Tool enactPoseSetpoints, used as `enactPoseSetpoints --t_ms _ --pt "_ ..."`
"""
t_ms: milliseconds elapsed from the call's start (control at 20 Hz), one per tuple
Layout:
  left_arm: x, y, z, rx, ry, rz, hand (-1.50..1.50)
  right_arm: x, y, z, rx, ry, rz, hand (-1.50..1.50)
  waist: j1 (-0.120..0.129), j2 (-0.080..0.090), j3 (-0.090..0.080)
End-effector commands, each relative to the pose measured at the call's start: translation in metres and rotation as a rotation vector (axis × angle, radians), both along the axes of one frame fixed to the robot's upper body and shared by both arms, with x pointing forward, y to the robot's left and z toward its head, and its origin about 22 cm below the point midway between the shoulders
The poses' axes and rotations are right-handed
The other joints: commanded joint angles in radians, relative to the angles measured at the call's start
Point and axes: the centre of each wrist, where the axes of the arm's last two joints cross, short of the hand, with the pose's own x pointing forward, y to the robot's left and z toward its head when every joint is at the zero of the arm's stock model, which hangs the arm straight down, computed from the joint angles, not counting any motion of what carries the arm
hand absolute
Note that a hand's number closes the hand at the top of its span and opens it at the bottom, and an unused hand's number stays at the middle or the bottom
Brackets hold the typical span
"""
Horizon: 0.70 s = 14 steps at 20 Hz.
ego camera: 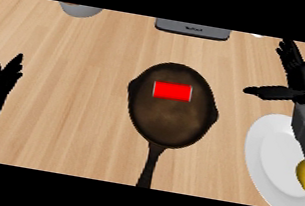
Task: Pick the can from the plate and place it in the pan
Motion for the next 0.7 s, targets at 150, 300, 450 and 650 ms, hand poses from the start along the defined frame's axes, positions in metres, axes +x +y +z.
enactPoseSetpoints --t_ms 150,300,450,650 --pt "-0.006 -0.009 -0.001 -0.002 0.003 -0.008 0.00 -0.030 -0.097 0.027 -0.026 0.006 0.026 -1.50 0.010 0.002 0.001" --pt "0.000 -0.007 0.004 -0.011 -0.007 -0.025 0.00 -0.038 -0.111 0.023 -0.029 0.004 0.041 -1.50 0.015 0.005 0.001" --pt "0.010 -0.009 0.015 -0.017 -0.020 -0.032 0.00 -0.053 -0.143 0.036 -0.042 -0.003 0.034 -1.50 0.027 0.011 0.003" --pt "-0.001 0.004 -0.001 -0.026 0.000 -0.027 0.00 -0.071 -0.165 0.037 -0.061 -0.019 0.041 -1.50 0.022 0.010 0.002"
